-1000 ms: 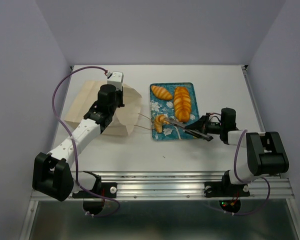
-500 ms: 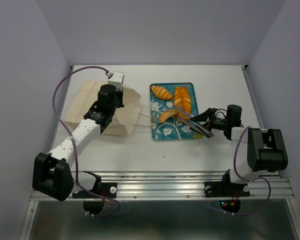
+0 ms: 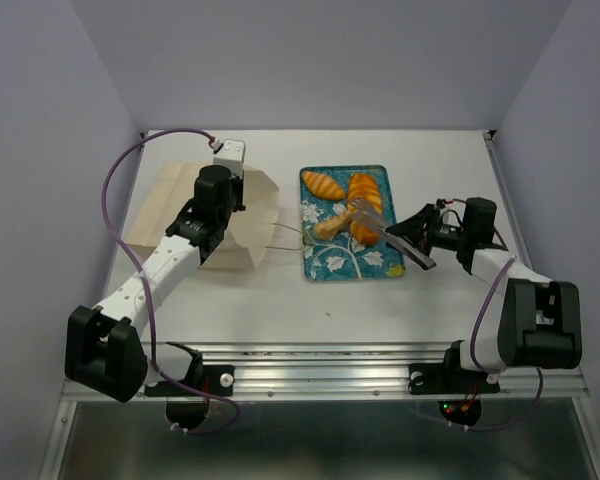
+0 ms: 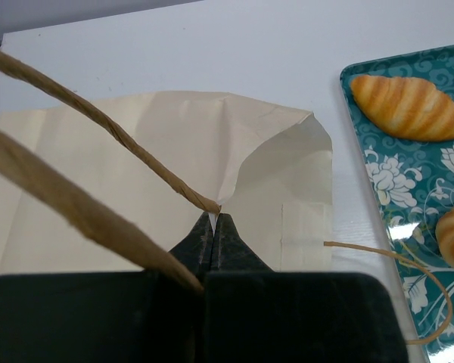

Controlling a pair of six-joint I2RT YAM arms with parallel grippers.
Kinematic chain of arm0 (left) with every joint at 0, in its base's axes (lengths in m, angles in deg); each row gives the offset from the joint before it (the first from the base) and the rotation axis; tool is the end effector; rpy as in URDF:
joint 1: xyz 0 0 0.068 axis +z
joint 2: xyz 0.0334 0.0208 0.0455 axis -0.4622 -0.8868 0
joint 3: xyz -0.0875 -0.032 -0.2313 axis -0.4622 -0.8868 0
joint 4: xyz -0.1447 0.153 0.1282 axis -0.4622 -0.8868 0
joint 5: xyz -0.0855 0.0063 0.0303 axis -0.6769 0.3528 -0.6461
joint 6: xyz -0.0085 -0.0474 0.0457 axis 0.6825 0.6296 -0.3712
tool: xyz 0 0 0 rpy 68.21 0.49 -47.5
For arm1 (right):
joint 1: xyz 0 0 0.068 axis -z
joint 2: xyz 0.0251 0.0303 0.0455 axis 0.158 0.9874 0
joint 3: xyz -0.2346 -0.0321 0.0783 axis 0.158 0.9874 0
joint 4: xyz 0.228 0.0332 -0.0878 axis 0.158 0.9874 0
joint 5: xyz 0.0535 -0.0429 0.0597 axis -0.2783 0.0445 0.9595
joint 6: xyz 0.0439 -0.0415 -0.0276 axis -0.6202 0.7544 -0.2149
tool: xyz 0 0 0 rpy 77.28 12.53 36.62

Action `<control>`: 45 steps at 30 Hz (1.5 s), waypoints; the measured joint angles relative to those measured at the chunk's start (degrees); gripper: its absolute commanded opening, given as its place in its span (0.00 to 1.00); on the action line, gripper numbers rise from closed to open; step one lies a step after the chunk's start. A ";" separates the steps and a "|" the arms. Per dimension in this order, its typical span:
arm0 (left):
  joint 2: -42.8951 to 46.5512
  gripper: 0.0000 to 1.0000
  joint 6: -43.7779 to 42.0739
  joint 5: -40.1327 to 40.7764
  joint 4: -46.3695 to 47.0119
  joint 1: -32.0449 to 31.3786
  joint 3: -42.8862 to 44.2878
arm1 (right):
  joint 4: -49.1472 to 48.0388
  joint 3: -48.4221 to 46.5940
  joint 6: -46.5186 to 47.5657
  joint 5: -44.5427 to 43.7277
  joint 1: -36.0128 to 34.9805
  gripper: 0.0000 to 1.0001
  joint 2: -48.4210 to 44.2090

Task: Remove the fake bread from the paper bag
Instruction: Place the fake bread in the container, then place the paper bag at the center of the board, then place the clamp at the center of the board.

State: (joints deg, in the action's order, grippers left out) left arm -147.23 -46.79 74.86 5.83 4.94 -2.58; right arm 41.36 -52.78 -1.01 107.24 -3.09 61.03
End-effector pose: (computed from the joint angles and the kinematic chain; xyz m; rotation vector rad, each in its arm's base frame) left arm 0.2870 -0.1057 0.3016 0.2164 1.7904 -0.0334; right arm 0.2665 0.0207 0.1793 0.6785 2.2112 1.8390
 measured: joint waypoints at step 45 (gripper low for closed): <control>-31.91 0.73 12.96 13.05 -14.56 5.81 29.73 | 9.64 -21.64 54.66 -67.23 3.74 0.82 20.83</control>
State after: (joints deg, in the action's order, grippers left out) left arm -179.14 -33.83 87.91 -8.73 10.76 27.15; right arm 51.00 -74.42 53.65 40.01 0.64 81.86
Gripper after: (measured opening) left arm 0.636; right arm 0.751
